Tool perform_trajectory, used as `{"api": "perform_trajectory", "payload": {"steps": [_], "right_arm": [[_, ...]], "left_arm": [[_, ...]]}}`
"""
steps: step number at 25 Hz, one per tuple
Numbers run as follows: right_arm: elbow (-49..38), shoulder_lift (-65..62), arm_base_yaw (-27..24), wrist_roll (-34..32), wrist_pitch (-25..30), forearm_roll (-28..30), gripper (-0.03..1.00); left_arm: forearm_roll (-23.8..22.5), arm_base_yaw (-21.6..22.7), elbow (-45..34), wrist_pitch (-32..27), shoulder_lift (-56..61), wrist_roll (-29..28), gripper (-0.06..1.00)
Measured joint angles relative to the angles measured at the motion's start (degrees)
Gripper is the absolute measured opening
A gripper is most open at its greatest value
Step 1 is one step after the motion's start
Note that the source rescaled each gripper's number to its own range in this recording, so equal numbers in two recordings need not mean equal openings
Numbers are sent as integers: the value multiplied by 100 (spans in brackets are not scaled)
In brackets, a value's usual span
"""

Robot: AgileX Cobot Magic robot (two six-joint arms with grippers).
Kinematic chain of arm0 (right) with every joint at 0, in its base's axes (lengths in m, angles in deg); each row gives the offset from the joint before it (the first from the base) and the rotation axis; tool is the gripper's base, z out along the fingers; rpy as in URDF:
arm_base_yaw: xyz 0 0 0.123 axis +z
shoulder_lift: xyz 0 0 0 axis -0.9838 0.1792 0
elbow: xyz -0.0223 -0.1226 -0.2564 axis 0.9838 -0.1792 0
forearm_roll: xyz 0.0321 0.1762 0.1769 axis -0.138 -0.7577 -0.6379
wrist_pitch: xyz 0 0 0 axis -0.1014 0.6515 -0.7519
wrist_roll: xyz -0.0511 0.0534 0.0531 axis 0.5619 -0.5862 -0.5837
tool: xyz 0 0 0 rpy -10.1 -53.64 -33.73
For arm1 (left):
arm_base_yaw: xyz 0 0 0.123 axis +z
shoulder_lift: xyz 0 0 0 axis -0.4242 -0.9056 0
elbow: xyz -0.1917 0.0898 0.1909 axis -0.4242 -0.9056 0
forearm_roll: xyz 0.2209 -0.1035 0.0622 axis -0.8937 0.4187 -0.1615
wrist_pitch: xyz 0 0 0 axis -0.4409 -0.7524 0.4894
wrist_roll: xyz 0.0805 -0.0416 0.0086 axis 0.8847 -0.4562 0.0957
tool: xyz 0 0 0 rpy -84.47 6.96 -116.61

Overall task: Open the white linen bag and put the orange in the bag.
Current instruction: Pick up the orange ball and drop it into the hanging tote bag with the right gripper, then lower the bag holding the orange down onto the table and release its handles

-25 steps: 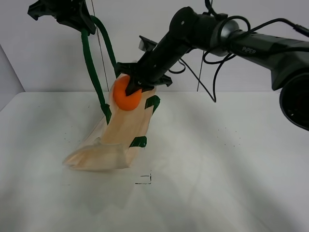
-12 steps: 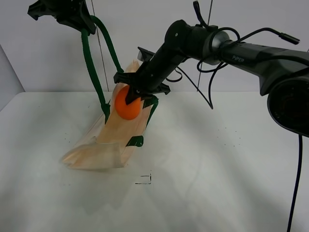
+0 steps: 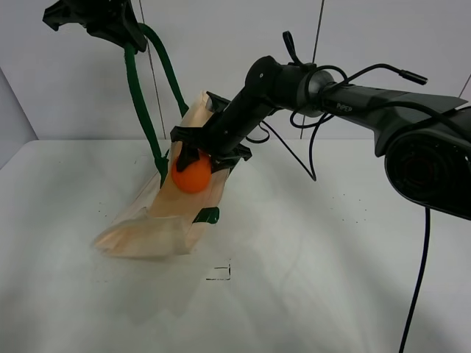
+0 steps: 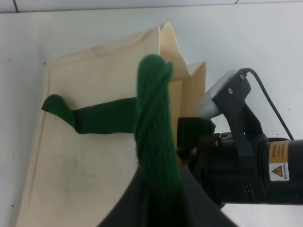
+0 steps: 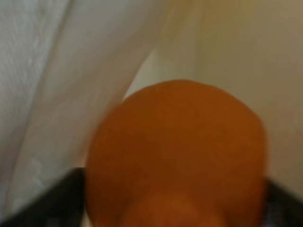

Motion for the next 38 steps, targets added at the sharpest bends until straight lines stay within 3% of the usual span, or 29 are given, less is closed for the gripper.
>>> {"api": "perform_trajectory", "payload": {"steps": [2,4,7,9,12,15,20,30,38], "right_arm": [[22,0,5,67,35,40,88],[165,0,-1,30,258,197,95],[674,0,-1,-269,997,942,99],[1007,-7,-1,-468,1460,1840,100],[1247,-26,-22,-815,1628,3014,100],[1273,-28,-154,-897,1654,3524,100],[1275,-9,-729,-897,1664,3597,100],[1275,-1,-2603,-892,1664,3597,100],[1269,-30,-2851,-864,1670,3514,100]], "left_arm": [[0,0,0,0,0,0,0],[6,0,0,0,0,4,0],[6,0,0,0,0,4,0],[6,0,0,0,0,4,0],[6,0,0,0,0,4,0],[6,0,0,0,0,4,0],[6,0,0,0,0,4,0],[6,0,0,0,0,4,0],[6,0,0,0,0,4,0]]}}
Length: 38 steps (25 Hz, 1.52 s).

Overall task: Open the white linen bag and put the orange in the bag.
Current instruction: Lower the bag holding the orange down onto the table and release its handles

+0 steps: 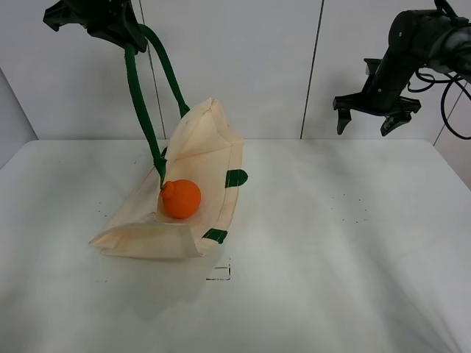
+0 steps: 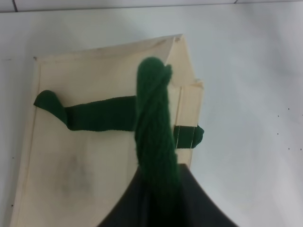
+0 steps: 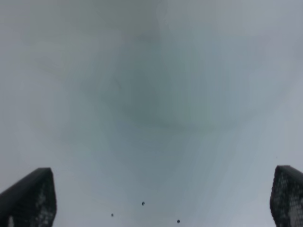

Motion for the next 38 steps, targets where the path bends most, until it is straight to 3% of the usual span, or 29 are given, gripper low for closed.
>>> {"api": "perform_trajectory", "payload": {"steps": [6,19,26,32,38], "right_arm": [[-1008,-737,0,183,-16,-8,100],[-6335,-5209,0,326,-15,-31,100],[-8688,-8086,0,326,-221,-31,100],[-9985,-10811,0,389,-965,-10,100],[-10173,-12780,0,430,-1064,17,100]], "left_arm": [[0,0,0,0,0,0,0],[0,0,0,0,0,0,0],[0,0,0,0,0,0,0],[0,0,0,0,0,0,0],[-12,0,0,0,0,19,0]]}}
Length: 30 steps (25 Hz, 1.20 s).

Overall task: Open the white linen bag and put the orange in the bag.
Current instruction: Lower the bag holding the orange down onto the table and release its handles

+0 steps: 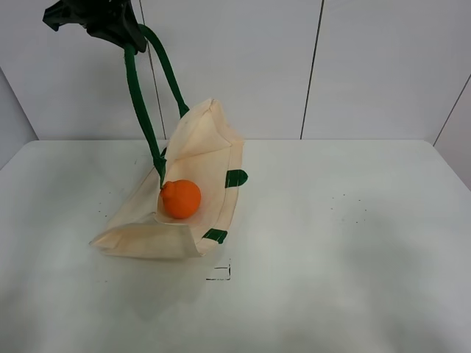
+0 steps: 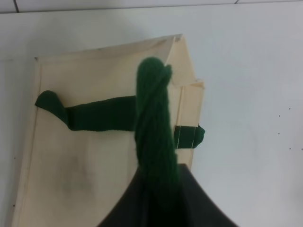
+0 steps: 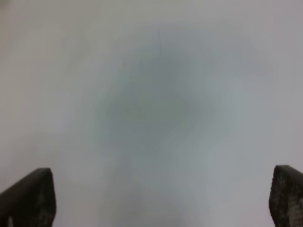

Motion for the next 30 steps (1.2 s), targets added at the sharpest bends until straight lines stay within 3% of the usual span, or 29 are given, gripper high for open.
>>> {"api": "perform_trajectory", "payload": {"steps": [3,9,18,21,27,30], "right_arm": [[0,-622,0,8,0,14,100],[-11,-698,29,14,0,66,100],[-11,-698,29,14,0,66,100],[-11,-698,29,14,0,66,100],[-11,-698,29,14,0,66,100],[-11,-698,29,14,0,66,100]], "left_arm": [[-4,0,0,0,-6,1,0],[1,0,0,0,-106,6,0],[487,0,18,17,-1257,130,4],[612,0,18,24,-1737,216,17],[858,0,18,21,-2370,280,73],[893,0,18,21,-2432,365,82]]}}
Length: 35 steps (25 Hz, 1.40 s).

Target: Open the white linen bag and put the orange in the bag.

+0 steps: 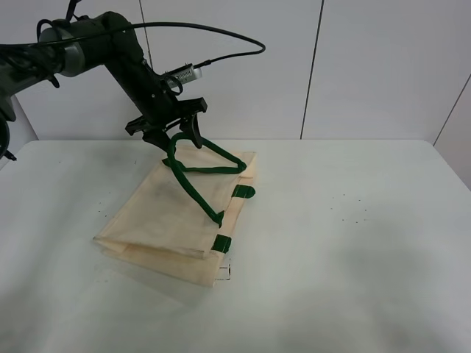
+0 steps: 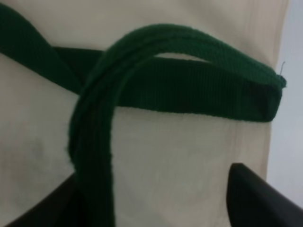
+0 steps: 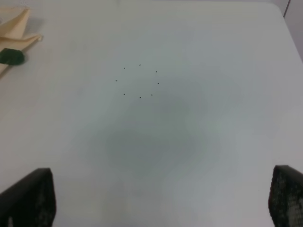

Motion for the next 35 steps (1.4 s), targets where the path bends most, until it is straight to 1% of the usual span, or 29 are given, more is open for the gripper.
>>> {"api": "perform_trajectory", "payload": {"steps": [2,4,6,8,9,12,15,24,26,28,31,35], "right_arm": [[0,0,0,0,0,0,100],[0,0,0,0,0,0,100],[0,0,0,0,0,0,100],[0,0,0,0,0,0,100],[0,0,0,0,0,0,100],[0,0,0,0,0,0,100],[0,0,0,0,0,0,100],[0,0,0,0,0,0,100],[0,0,0,0,0,0,100],[0,0,0,0,0,0,100],[0,0,0,0,0,0,100],[0,0,0,0,0,0,100]], "left_arm": [[-206,0,0,0,12,134,84],[-718,-9,0,0,14,161,84],[-1367,-8,0,0,14,161,85],[-1785,10,0,0,14,155,85],[-1888,26,0,0,14,149,85],[-1848,117,0,0,14,149,85],[-1758,304,0,0,14,187,85],[-1730,1434,0,0,14,261,85],[-1740,1581,0,0,14,261,85],[-1796,1607,-53,0,77,261,85],[-1808,1602,-432,0,392,255,85],[-1808,1602,-1492,5,1213,255,85]]}}
